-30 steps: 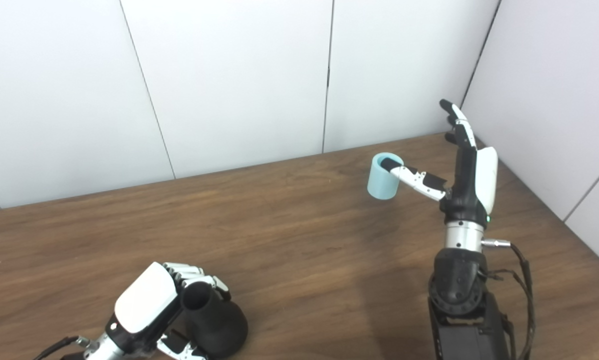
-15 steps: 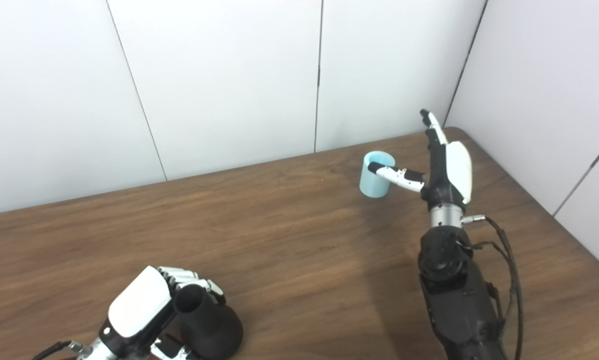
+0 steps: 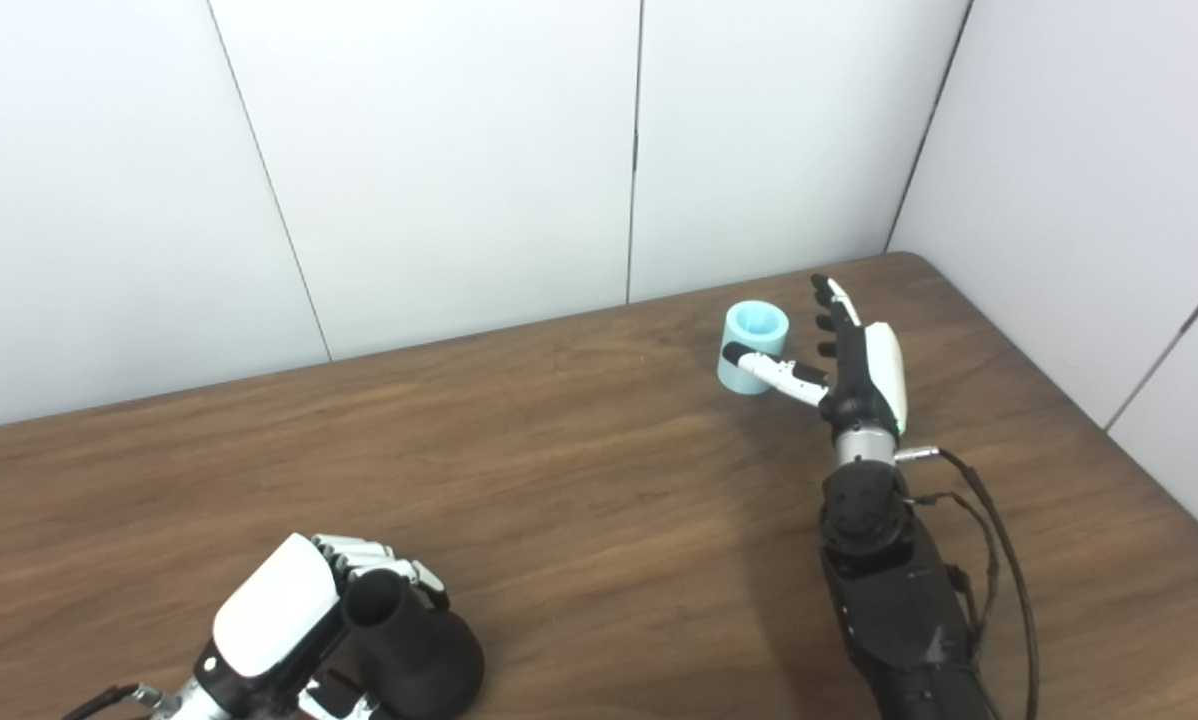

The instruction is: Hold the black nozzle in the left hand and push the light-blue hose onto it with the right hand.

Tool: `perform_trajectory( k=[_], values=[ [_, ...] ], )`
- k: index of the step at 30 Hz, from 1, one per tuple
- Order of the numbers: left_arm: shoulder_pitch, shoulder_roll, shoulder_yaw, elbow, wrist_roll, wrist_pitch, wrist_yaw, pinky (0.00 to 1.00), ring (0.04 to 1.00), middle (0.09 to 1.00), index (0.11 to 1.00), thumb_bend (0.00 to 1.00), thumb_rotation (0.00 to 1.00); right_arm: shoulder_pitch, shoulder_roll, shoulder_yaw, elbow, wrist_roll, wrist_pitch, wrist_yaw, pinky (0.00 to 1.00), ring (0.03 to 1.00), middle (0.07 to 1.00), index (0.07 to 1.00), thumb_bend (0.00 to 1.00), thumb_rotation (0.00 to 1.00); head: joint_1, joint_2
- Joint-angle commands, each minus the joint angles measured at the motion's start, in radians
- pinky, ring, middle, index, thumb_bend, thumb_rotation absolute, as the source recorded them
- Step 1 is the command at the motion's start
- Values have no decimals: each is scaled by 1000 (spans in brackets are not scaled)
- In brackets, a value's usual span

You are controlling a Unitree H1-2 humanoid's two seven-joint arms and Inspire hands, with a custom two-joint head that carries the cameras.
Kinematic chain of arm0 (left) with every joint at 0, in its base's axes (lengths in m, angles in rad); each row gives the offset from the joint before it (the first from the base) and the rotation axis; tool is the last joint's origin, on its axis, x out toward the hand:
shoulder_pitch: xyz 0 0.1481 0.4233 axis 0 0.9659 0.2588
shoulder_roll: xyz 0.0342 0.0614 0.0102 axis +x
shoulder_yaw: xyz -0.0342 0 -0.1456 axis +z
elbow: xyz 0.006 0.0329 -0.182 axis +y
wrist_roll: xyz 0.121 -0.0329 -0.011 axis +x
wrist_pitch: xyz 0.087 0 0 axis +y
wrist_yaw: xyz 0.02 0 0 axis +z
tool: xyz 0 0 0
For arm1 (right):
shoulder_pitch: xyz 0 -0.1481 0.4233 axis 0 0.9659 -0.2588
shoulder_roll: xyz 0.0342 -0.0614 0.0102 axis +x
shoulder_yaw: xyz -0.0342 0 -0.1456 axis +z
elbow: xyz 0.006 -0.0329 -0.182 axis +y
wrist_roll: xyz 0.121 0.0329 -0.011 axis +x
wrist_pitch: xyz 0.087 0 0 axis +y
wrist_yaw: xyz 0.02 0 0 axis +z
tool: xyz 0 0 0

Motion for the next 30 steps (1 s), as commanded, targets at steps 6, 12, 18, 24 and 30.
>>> perform_trajectory(
  k=[6, 12, 18, 24, 30],
  values=[
    [126, 12, -49, 47, -22, -14, 30, 325, 431, 499, 494, 503, 0, -44, -9, -6, 39, 62, -69, -9, 794, 867, 894, 902, 1000, 430, -3, 1],
    [129, 16, -50, 43, -29, -14, 27, 330, 436, 496, 494, 503, 0, -29, -29, 54, 66, 2, -71, -24, 759, 849, 901, 908, 1000, 444, -1, 5],
    [134, 17, -43, 38, -30, -14, 22, 326, 431, 500, 495, 503, 0, -33, -23, 72, 71, -8, -60, -34, 751, 837, 881, 889, 985, 414, -2, 5],
    [139, 21, -36, 28, -30, -14, 10, 330, 436, 497, 491, 503, 0, -47, -14, 59, 84, 18, -43, -35, 737, 829, 873, 884, 962, 396, 2, 5],
    [145, 21, -26, 23, -28, -14, 3, 333, 437, 498, 489, 504, 0, -72, 10, 10, 129, 132, -68, -17, 746, 825, 854, 874, 960, 364, 2, 4]
  ],
)
